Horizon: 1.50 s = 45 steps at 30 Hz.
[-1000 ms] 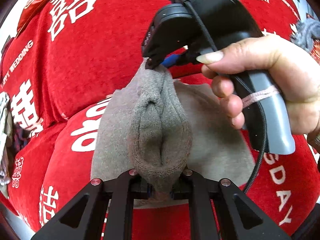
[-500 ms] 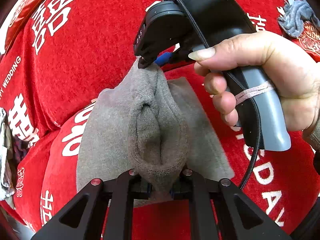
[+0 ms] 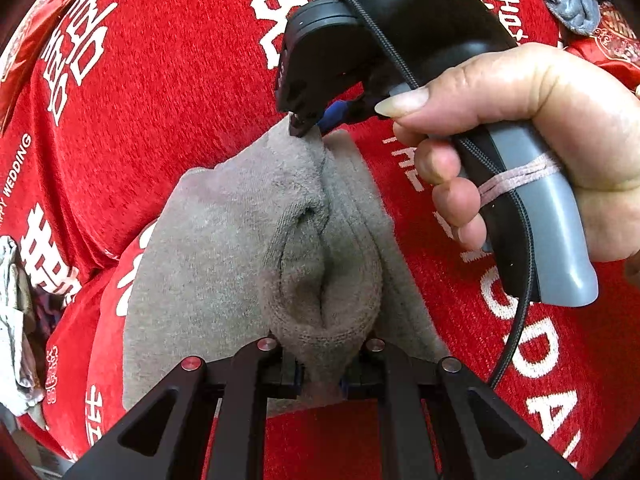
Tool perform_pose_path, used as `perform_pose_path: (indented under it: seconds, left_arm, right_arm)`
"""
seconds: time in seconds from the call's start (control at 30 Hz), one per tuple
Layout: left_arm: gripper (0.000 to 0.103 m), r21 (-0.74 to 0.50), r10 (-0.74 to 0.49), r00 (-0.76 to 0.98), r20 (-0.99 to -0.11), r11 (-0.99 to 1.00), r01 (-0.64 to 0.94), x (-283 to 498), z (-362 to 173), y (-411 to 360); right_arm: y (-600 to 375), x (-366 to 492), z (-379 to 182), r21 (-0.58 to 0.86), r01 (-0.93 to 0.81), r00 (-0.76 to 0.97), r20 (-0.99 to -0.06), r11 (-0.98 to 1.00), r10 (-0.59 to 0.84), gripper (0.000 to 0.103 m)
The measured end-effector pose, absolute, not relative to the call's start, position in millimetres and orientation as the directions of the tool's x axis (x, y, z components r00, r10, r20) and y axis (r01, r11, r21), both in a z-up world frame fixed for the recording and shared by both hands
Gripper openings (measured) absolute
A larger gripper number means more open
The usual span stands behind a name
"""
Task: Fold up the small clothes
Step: 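Lay the fold down and open both grippers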
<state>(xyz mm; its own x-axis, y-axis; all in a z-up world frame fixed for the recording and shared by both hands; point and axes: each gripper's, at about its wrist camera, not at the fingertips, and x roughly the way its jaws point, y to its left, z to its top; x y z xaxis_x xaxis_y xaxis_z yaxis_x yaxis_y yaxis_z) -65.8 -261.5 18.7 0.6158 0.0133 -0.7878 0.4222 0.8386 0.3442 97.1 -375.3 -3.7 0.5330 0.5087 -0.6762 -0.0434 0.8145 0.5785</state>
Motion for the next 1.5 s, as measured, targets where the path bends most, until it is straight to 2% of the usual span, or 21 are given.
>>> perform_pose_path:
  seconds: [0.17,0.3,0.33,0.37,0.43,0.53,0.57,0.6,0.63,0.7,0.83,1.0,1.1,1.13,1.17,1.2,1.23,1.3,1.4,1.47,1.5]
  left_arm:
    - [0.013,0.347,-0.006,0.631,-0.776,0.831,0.434,-73.7,26.9,-268.2]
    - [0.013,0.341,0.007,0.61,-0.792,0.834,0.434,-68.5,19.0,-267.7]
    - [0.013,0.347,0.009,0.614,-0.79,0.831,0.434,-67.7,19.0,-266.8]
    - [0.013,0.355,0.013,0.619,-0.785,0.828,0.433,-68.6,18.6,-267.5]
    - [0.013,0.36,0.017,0.621,-0.783,0.827,0.432,-69.2,18.2,-268.2]
    - [0.013,0.354,0.016,0.617,-0.786,0.831,0.429,-68.6,19.6,-268.0]
    - [0.013,0.355,0.017,0.617,-0.786,0.831,0.428,-68.3,20.5,-268.9]
    - [0.013,0.356,0.019,0.618,-0.786,0.831,0.427,-68.2,21.1,-269.6]
    - [0.013,0.359,0.022,0.619,-0.785,0.831,0.425,-68.6,21.9,-270.8]
    - [0.013,0.342,0.005,0.619,-0.786,0.837,0.428,-70.3,28.9,-271.8]
    - [0.013,0.321,-0.038,0.631,-0.775,0.836,0.445,-74.2,39.6,-276.4]
    - [0.013,0.316,-0.017,0.586,-0.81,0.83,0.461,-64.9,16.1,-282.0]
    - [0.014,0.294,-0.038,0.579,-0.814,0.833,0.469,-65.5,18.9,-277.9]
    - [0.014,0.275,-0.052,0.567,-0.822,0.836,0.475,-64.1,21.8,-275.1]
    - [0.019,0.255,-0.065,0.559,-0.827,0.841,0.477,-62.2,24.6,-270.7]
    - [0.041,0.233,-0.082,0.547,-0.833,0.845,0.481,-60.1,28.0,-266.3]
    - [0.072,0.21,-0.097,0.54,-0.836,0.853,0.479,-58.4,31.5,-260.3]
    - [0.09,0.14,-0.149,0.546,-0.824,0.881,0.452,-56.6,42.7,-240.9]
    - [0.09,-0.029,-0.276,0.469,-0.839,0.883,0.468,-55.8,52.9,-214.1]
    - [0.09,-0.131,-0.357,0.421,-0.834,0.868,0.478,-56.2,58.3,-194.6]
    - [0.09,-0.167,-0.389,0.411,-0.825,0.861,0.48,-56.7,61.9,-186.6]
  right_arm:
    - [-384.2,91.5,6.6,0.573,-0.049,0.555,-0.665,0.818,0.5,0.01]
    - [-391.6,93.6,0.3,0.618,0.005,0.512,-0.677,0.786,0.529,0.02]
    - [-392.1,93.7,-1.8,0.626,0.004,0.504,-0.675,0.78,0.539,0.033]
    - [-391.3,93.8,-3.1,0.629,0.005,0.498,-0.675,0.777,0.544,0.051]
    - [-389.2,94.7,-5.4,0.649,0.005,0.499,-0.661,0.761,0.561,0.063]
    - [-386.8,97.3,-6.2,0.695,0.006,0.516,-0.618,0.719,0.593,0.063]
    - [-384.6,98.4,-6.6,0.703,0.004,0.518,-0.61,0.711,0.6,0.058]
    - [-381.0,99.9,-7.7,0.701,-0.001,0.512,-0.612,0.713,0.602,0.047]
    - [-374.6,103.2,-10.2,0.661,0.0,0.483,-0.657,0.75,0.579,0.012]
    - [-369.7,103.4,-8.5,0.593,-0.004,0.473,-0.708,0.805,0.524,0.01]
    - [-382.7,90.3,10.7,0.62,-0.05,0.558,-0.633,0.783,0.537,0.008]
    - [-384.3,94.6,-11.7,0.553,0.007,0.513,-0.717,0.833,0.472,0.008]
    - [-384.7,93.4,-15.8,0.571,0.019,0.519,-0.707,0.821,0.48,0.009]
    - [-386.1,92.7,-14.4,0.583,0.021,0.52,-0.7,0.812,0.49,0.014]
    - [-387.9,91.9,-12.2,0.587,0.029,0.519,-0.701,0.809,0.489,0.015]
    - [-390.1,90.6,-8.8,0.584,0.039,0.517,-0.706,0.811,0.483,0.015]
    - [-392.1,88.2,-3.8,0.577,0.042,0.523,-0.709,0.816,0.473,0.015]
    - [-392.9,80.0,10.7,0.545,0.025,0.545,-0.71,0.838,0.445,0.018]
    - [-387.4,59.1,40.1,0.501,-0.039,0.588,-0.688,0.864,0.426,0.02]
    - [-376.3,44.2,56.4,0.504,-0.102,0.609,-0.651,0.858,0.454,0.042]
    - [-367.8,36.0,62.8,0.513,-0.142,0.611,-0.628,0.847,0.483,0.048]
